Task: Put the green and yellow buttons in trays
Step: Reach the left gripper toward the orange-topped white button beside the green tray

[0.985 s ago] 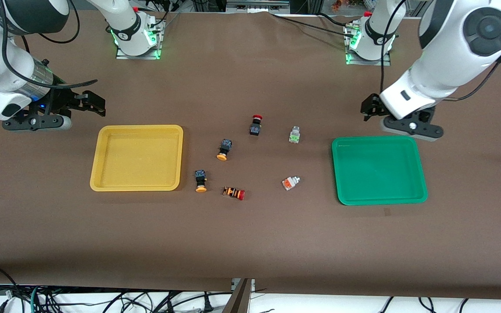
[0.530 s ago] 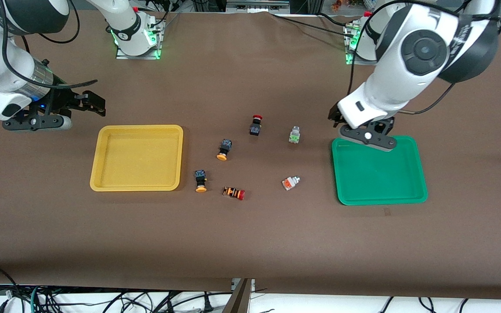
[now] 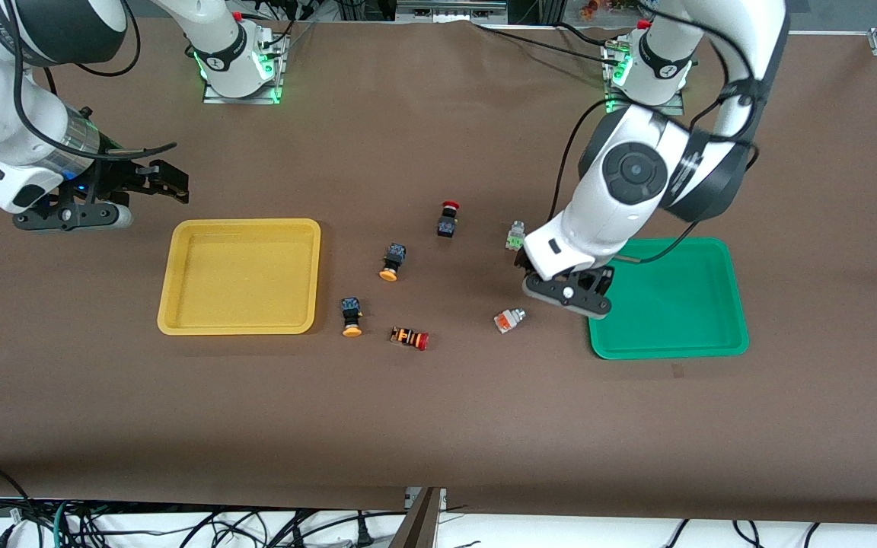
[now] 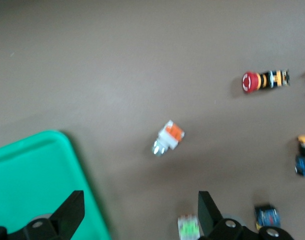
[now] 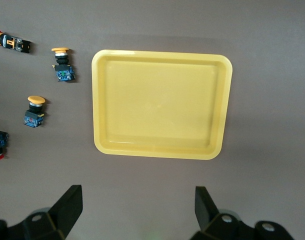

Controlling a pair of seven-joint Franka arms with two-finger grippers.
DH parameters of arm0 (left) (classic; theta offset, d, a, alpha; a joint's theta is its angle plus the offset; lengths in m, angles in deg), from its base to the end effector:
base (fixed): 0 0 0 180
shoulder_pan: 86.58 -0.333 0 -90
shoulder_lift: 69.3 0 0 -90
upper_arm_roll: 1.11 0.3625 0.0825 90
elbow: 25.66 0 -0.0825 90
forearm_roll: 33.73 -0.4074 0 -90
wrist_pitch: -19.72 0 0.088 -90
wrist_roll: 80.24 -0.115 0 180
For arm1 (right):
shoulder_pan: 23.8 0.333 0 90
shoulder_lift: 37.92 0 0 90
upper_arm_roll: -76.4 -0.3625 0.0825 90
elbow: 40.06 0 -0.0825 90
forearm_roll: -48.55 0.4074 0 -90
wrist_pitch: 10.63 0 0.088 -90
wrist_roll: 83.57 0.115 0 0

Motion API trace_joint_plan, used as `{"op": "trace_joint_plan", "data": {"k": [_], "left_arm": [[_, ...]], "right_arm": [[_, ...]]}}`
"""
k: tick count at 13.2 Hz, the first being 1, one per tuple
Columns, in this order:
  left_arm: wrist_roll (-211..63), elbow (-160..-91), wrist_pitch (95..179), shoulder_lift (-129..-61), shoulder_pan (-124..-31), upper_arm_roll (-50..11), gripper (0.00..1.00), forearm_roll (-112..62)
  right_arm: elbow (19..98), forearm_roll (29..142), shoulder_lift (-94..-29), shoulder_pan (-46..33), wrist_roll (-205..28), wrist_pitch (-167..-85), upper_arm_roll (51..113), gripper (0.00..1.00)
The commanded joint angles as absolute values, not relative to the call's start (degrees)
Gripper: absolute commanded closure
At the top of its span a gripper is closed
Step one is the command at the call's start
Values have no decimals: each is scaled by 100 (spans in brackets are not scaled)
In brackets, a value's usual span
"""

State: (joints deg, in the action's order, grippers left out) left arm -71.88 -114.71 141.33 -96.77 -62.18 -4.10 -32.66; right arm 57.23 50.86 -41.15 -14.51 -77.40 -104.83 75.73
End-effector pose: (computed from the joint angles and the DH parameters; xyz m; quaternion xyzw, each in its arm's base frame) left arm 0.6590 -0.3358 0.4022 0.9864 -0.1572 0.0364 0.0328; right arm 0.5836 0.1067 0.5731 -0.9978 -0.0304 0.0574 0.0124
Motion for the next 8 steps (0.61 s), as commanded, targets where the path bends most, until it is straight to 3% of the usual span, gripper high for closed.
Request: {"op": "trace_joint_plan", "data": {"k": [1, 4, 8], "left_arm": [[-7346, -11126, 14705, -10338, -6012, -357, 0, -3259], [-8311, -11126, 15382, -10857, -5907, -357, 0, -3241], [-8867, -11205, 15912, -11367, -5889, -427, 0, -3232]], "right_arm": [[5873, 5084, -4099, -1466, -7689, -10555, 7490, 1], [5882, 5119, -4624, -977, -7366, -10983, 7411, 1], [5751, 5128, -5880, -316, -6487, -12581, 7411, 1]]}}
